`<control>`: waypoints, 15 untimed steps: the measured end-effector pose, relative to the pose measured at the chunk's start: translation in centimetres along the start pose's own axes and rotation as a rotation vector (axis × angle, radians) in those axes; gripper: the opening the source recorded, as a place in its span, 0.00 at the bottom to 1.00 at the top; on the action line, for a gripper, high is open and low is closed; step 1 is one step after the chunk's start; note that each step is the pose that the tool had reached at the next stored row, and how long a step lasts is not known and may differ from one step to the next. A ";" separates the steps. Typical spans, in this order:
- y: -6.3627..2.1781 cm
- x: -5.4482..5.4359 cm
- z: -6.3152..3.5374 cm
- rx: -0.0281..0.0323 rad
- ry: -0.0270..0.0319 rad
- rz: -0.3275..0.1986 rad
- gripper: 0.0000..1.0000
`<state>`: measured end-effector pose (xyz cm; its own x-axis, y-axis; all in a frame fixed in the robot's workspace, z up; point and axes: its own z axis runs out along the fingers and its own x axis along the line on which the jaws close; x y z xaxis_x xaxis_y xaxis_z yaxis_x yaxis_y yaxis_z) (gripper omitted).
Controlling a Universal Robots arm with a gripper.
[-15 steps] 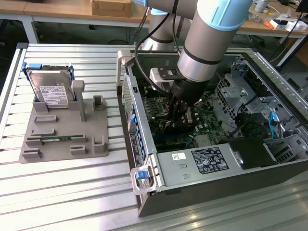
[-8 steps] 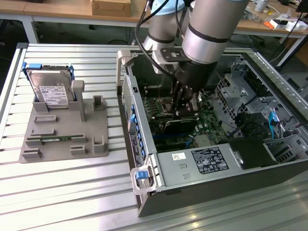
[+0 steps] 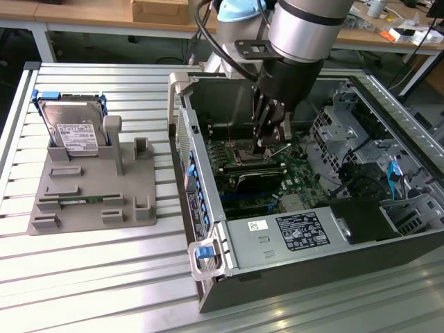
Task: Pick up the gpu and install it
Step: 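Insert the gpu into the slot, then press down on the gpu until it lock into place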
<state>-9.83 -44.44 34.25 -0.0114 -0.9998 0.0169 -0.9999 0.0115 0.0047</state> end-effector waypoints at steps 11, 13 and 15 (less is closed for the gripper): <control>0.42 0.0 1.44 0.0002 0.0001 0.000 0.11; 0.58 -0.1 2.04 0.0002 0.0001 0.000 0.11; 0.70 -0.1 2.70 0.0002 0.0000 0.000 0.11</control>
<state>-10.54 -44.39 31.54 -0.0114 -0.9998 0.0169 -0.9999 0.0115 0.0045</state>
